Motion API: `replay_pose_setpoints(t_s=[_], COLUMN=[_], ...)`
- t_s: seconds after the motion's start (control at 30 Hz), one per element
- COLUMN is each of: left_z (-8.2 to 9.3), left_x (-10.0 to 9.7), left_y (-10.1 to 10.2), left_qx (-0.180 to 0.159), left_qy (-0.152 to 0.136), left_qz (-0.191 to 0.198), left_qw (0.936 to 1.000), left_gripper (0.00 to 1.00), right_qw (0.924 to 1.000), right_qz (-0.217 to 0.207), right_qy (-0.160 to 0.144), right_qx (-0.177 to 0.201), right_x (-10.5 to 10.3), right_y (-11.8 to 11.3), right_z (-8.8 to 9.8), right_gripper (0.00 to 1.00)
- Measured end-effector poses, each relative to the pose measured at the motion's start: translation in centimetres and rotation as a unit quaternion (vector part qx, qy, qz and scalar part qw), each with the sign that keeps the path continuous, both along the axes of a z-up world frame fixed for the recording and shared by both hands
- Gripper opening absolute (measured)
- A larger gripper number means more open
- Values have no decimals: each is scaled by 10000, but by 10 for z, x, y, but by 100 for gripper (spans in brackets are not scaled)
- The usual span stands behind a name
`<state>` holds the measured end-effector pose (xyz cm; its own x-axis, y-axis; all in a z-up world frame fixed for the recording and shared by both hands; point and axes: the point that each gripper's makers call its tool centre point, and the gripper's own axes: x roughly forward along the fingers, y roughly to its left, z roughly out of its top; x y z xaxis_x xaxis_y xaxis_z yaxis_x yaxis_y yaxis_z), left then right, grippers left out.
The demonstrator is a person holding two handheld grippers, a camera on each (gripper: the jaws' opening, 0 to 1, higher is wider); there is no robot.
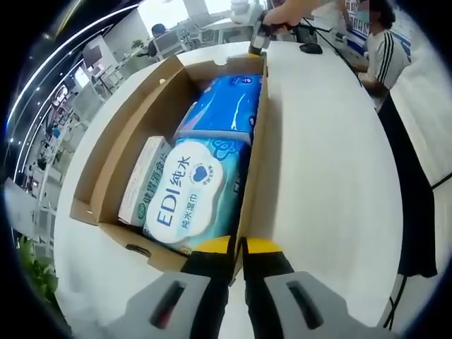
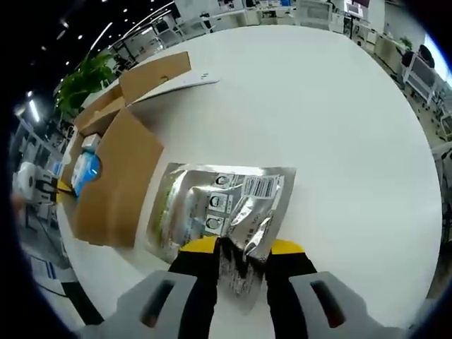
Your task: Operate the shoe box by opening the lid, removing the specified soft item, and placing it in the target area until the item is outside and the box remains undamaged.
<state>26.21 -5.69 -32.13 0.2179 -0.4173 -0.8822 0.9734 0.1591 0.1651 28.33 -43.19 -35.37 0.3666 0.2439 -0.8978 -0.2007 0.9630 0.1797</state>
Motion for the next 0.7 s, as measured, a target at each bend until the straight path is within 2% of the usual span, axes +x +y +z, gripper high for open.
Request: replay_pose_setpoints(t_s=[0.13,0.17,0.2,0.27,0.3,0.33,0.4,0.43,0.47,0.5,0.53,0.6,0.7], left_z=[0,0,0,0,1,1,1,1,1,1,1,1,1], left_x=[0,-1,-1,-1,-1,0,0,0,0,0,0,0,0], left_y=[1,1,1,1,1,1,1,1,1,1,1,1,1], left_qx=[-3,9,12,14,13,10,7,5,3,5,5,6,15], left_qy=[13,25,26,24,20,18,15,10,9,8,10,7,7], left_qz=[36,26,18,14,10,4,-2,-7,-5,-9,-7,-1,9], left_qw=[10000,10000,10000,10000,10000,10000,10000,10000,10000,10000,10000,10000,10000], left_gripper=[4,4,4,4,4,4,4,4,4,4,4,4,4], right_qw=[9998,9993,9986,9962,9959,9950,9948,9910,9903,9900,9905,9876,9847], right_qz=[-196,31,73,181,180,185,256,276,308,263,233,273,382], right_qy=[-3,-135,-186,-578,-641,-943,-923,-1215,-1298,-1365,-1325,-1496,-1602], right_qx=[94,-355,-489,-631,-605,-283,-339,-488,-401,-237,-300,-390,-577], right_x=[-4,-5,-5,1,1,5,1,6,7,6,3,5,17], right_y=[-3,-12,-15,-14,-12,2,4,5,9,17,19,23,19], right_z=[-2,0,3,13,15,23,24,27,28,29,27,25,12], right_gripper=[29,29,29,29,30,32,35,34,34,36,37,39,52])
